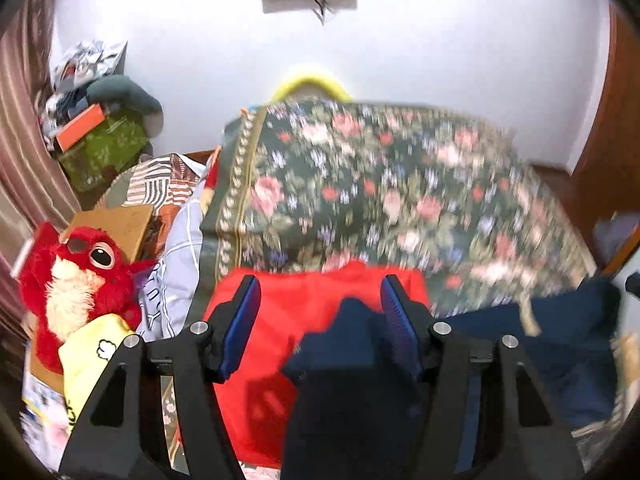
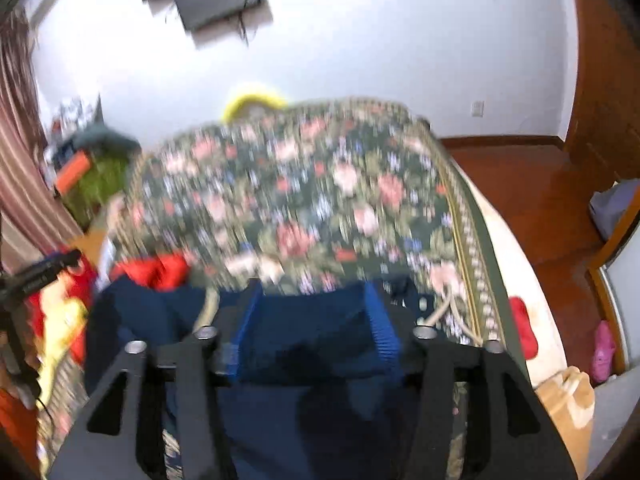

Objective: Fold large clothes
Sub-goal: 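Grasp and flatten the folded jacket bundle with both tools, then open both tools and lift them off the folded jacket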

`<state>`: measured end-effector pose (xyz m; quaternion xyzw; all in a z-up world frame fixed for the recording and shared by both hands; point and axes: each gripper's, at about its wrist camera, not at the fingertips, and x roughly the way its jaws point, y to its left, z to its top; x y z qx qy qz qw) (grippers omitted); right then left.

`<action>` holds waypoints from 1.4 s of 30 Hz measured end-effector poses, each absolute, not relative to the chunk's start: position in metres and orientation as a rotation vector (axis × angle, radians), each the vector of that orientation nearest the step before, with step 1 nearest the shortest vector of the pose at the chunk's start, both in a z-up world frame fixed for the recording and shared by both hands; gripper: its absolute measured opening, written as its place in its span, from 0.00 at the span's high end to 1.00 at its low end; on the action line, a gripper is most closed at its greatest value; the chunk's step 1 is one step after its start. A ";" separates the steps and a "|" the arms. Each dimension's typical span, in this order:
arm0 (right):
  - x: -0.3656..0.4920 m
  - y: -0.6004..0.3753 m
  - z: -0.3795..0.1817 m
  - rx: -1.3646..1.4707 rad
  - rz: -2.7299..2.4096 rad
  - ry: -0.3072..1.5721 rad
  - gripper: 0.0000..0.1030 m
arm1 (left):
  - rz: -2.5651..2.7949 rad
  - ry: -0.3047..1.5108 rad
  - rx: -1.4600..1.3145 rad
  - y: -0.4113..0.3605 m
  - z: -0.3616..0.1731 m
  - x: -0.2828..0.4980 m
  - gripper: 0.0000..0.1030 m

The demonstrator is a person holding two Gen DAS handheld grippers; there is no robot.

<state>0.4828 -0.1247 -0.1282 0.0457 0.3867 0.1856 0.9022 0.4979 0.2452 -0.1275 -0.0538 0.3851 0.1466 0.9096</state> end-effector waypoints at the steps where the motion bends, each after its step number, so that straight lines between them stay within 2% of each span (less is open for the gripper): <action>1: 0.477 -0.124 -0.121 0.093 0.391 0.774 0.41 | 0.287 0.782 -0.136 0.251 -0.121 0.493 0.37; 4: 0.458 -0.116 -0.114 0.042 0.431 0.740 0.40 | 0.264 0.771 -0.156 0.253 -0.120 0.480 0.29; 12: 0.425 -0.090 -0.150 -0.032 0.535 0.851 0.37 | 0.100 0.912 -0.031 0.198 -0.165 0.444 0.29; 15: 0.427 -0.082 -0.167 -0.041 0.548 0.920 0.37 | 0.039 0.941 -0.013 0.176 -0.180 0.435 0.21; 20: 0.439 -0.060 -0.194 -0.001 0.615 1.050 0.37 | 0.012 0.978 0.009 0.158 -0.206 0.434 0.21; 24: 0.457 -0.036 -0.215 -0.082 0.573 1.096 0.37 | 0.048 1.016 0.005 0.163 -0.230 0.441 0.20; 27: 0.477 -0.031 -0.219 -0.193 0.471 1.033 0.38 | 0.076 1.023 -0.004 0.175 -0.241 0.442 0.20; 33: 0.493 -0.065 -0.208 0.037 0.362 1.010 0.40 | 0.130 0.986 0.068 0.185 -0.240 0.431 0.20; 39: 0.459 -0.076 -0.203 -0.009 0.421 1.015 0.36 | 0.146 1.013 -0.021 0.199 -0.245 0.415 0.16; 42: 0.441 -0.089 -0.212 -0.037 0.443 1.053 0.28 | 0.149 1.022 -0.093 0.207 -0.249 0.401 0.16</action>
